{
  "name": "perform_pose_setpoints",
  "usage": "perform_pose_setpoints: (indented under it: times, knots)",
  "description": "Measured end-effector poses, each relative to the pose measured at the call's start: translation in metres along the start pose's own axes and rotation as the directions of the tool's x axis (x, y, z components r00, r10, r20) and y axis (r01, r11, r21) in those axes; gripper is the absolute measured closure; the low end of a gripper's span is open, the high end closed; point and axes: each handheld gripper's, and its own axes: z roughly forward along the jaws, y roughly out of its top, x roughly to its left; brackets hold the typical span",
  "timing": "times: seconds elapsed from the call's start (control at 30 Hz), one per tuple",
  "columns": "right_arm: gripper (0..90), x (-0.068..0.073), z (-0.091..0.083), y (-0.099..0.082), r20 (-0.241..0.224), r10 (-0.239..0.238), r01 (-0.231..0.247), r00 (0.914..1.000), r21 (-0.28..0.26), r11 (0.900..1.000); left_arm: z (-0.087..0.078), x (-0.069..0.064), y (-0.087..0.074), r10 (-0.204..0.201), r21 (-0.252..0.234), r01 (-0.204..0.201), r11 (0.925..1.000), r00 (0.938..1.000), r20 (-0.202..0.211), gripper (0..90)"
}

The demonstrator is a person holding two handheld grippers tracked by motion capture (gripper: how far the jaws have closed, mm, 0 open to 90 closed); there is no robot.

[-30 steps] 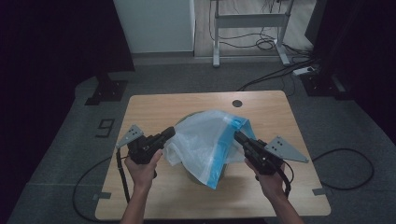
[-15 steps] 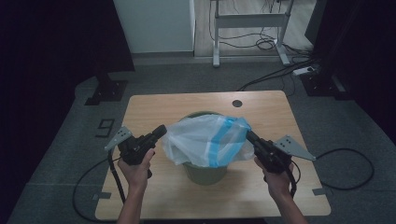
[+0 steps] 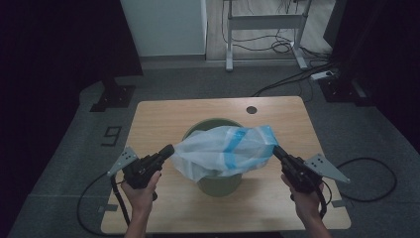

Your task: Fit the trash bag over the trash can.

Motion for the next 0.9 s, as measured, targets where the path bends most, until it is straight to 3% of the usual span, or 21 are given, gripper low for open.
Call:
perform_pose_setpoints:
  times: [0.03,0.07,0.1,0.13,0.17,0.2,0.33,0.63,0.7,0.77,0.9]
  knots:
    - [88.8,0.0,0.0,0.0,0.0,0.0,0.0,1.0,0.0,1.0,0.0,0.0,0.0,0.0,0.0,0.0,1.0,1.0,0.0,89.3]
    - [88.7,0.003,0.0,0.002,-0.01,-0.02,0.02,0.9998,-0.008,0.9998,0.001,-0.005,0.005,0.04,0.013,-0.04,0.9991,0.9992,0.002,86.2]
    - [88.7,0.003,0.0,0.002,-0.01,-0.02,0.02,0.9998,-0.008,0.9998,0.001,-0.005,0.005,0.04,0.013,-0.04,0.9991,0.9992,0.002,83.0]
    - [88.8,0.007,0.001,0.005,-0.019,-0.055,0.055,0.9983,-0.017,0.9984,0.002,-0.008,0.009,0.063,0.013,-0.063,0.9979,0.998,-0.008,79.0]
    - [88.8,0.007,0.001,0.005,-0.019,-0.055,0.055,0.9983,-0.017,0.9984,0.003,-0.01,0.012,0.079,0.017,-0.079,0.9967,0.9969,-0.008,79.0]
    - [88.8,0.011,0.001,0.009,-0.033,-0.081,0.08,0.9962,-0.025,0.9964,0.004,-0.012,0.016,0.091,0.02,-0.091,0.9957,0.9958,-0.009,72.0]
    - [88.8,0.016,0.003,0.014,-0.053,-0.105,0.104,0.993,-0.032,0.9941,0.015,-0.019,0.029,0.142,0.042,-0.142,0.989,0.9899,0.003,62.8]
    - [88.8,0.017,0.005,0.016,-0.061,-0.117,0.115,0.9913,-0.027,0.993,0.034,-0.018,0.04,0.164,0.081,-0.162,0.9834,0.9862,-0.021,41.4]
    - [88.8,0.017,0.005,0.018,-0.064,-0.118,0.116,0.991,-0.028,0.9928,0.039,-0.018,0.044,0.175,0.095,-0.173,0.9803,0.9844,-0.016,39.0]
    - [88.8,0.017,0.006,0.018,-0.066,-0.12,0.118,0.9905,-0.031,0.9925,0.049,-0.015,0.047,0.183,0.139,-0.18,0.9738,0.9831,-0.008,37.4]
    - [88.8,0.019,0.006,0.02,-0.072,-0.121,0.119,0.9901,-0.035,0.9923,0.058,-0.012,0.047,0.187,0.18,-0.183,0.9665,0.9823,-0.005,40.9]
